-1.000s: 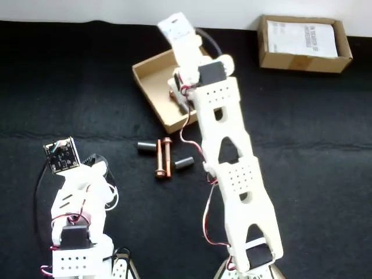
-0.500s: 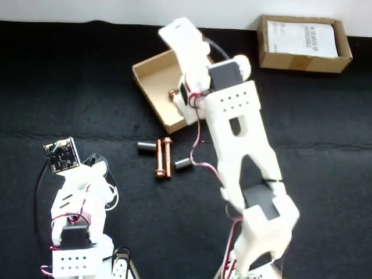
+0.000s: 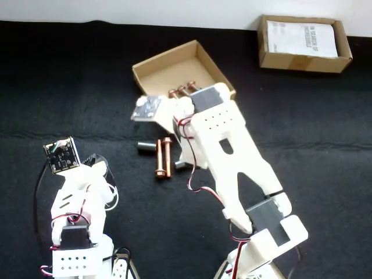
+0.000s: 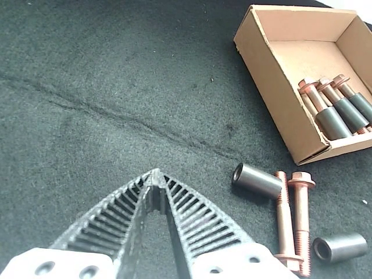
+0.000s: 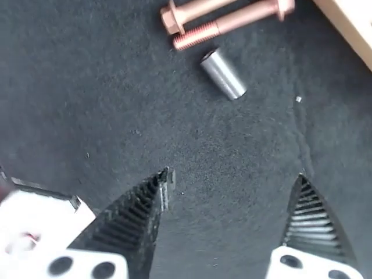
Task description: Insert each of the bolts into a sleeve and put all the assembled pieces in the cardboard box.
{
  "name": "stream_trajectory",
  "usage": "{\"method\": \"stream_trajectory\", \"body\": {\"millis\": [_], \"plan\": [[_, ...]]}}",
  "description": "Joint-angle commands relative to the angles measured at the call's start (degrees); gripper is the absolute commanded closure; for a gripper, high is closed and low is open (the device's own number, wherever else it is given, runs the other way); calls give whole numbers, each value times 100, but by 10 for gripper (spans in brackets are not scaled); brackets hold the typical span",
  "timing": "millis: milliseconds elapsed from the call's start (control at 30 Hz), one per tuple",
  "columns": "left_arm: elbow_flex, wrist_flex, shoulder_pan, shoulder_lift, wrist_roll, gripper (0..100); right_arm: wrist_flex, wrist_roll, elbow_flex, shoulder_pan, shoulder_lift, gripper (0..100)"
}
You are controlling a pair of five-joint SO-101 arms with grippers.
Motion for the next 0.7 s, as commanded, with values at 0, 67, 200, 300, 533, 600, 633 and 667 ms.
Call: {"method": "stream_trajectory", "body": {"millis": [0, 67, 200, 300, 533, 600, 633, 667], "plan": [[92, -70, -66, -31, 9, 987, -207, 246, 48, -22, 31, 707], [92, -70, -66, -31, 9, 987, -207, 255, 84, -40, 48, 707], [92, -70, -75, -31, 9, 987, -215, 791, 101, -127, 92, 707], [92, -70, -75, -31, 9, 987, -295, 1099, 101, -198, 198, 707], [92, -9, -75, -31, 0, 987, -426, 1644, 31, -242, 866, 707], [92, -9, -75, -31, 0, 987, -549, 1723, 48, -242, 919, 707], [92, -9, -75, -31, 0, 987, -637, 1767, 75, -242, 945, 707], [92, 0, -75, -40, 0, 987, -716, 1785, 75, -242, 980, 707]]}}
